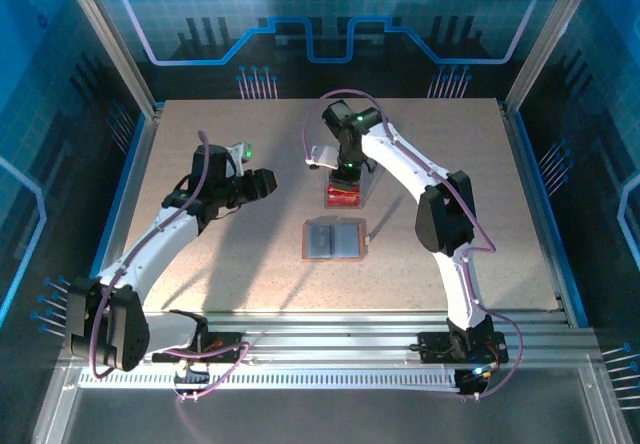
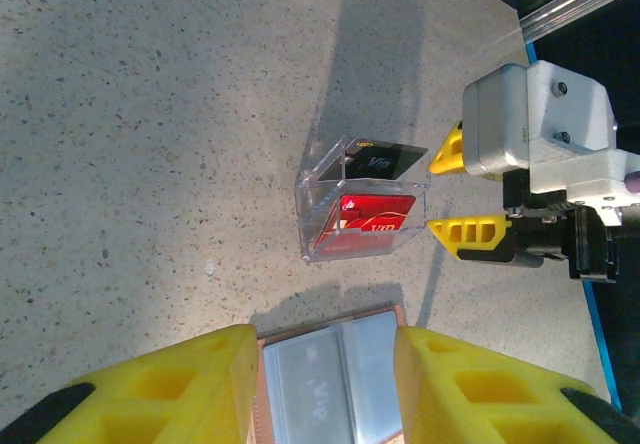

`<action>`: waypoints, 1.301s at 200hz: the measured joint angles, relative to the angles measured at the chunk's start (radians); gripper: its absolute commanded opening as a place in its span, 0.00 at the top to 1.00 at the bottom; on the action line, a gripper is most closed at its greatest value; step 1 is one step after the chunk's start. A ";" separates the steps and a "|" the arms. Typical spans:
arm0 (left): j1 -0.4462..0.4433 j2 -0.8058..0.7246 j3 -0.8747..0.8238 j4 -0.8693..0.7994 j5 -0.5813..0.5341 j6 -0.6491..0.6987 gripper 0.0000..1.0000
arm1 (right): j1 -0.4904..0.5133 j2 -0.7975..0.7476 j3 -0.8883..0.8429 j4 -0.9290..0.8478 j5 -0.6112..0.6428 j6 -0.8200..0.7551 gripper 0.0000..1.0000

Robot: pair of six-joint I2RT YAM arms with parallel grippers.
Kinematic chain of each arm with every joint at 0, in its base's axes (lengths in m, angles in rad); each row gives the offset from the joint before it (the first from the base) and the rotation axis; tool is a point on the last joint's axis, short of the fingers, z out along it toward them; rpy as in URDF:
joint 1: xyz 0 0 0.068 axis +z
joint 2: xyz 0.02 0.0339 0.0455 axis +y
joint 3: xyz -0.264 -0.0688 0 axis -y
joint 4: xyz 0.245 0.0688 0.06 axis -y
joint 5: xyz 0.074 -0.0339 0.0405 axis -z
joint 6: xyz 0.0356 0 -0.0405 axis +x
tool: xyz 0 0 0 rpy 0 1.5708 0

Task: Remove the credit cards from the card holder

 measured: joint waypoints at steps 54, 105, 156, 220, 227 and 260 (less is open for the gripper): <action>-0.007 0.019 0.001 0.007 0.006 0.000 0.59 | 0.000 -0.002 -0.009 0.043 0.023 0.013 0.31; -0.008 0.024 0.005 0.010 0.006 0.000 0.60 | -0.007 -0.002 -0.009 0.058 0.033 0.013 0.30; -0.008 0.024 0.008 0.010 0.006 0.000 0.60 | -0.016 -0.002 -0.009 0.066 0.048 0.013 0.29; -0.008 0.024 0.008 0.010 0.005 0.000 0.59 | -0.026 0.021 -0.008 0.066 0.066 0.013 0.27; -0.008 0.024 0.008 0.010 0.005 0.000 0.59 | -0.027 0.027 -0.008 0.066 0.066 0.013 0.26; -0.008 0.024 0.008 0.010 0.005 0.000 0.59 | -0.034 0.047 -0.008 0.067 0.066 0.015 0.25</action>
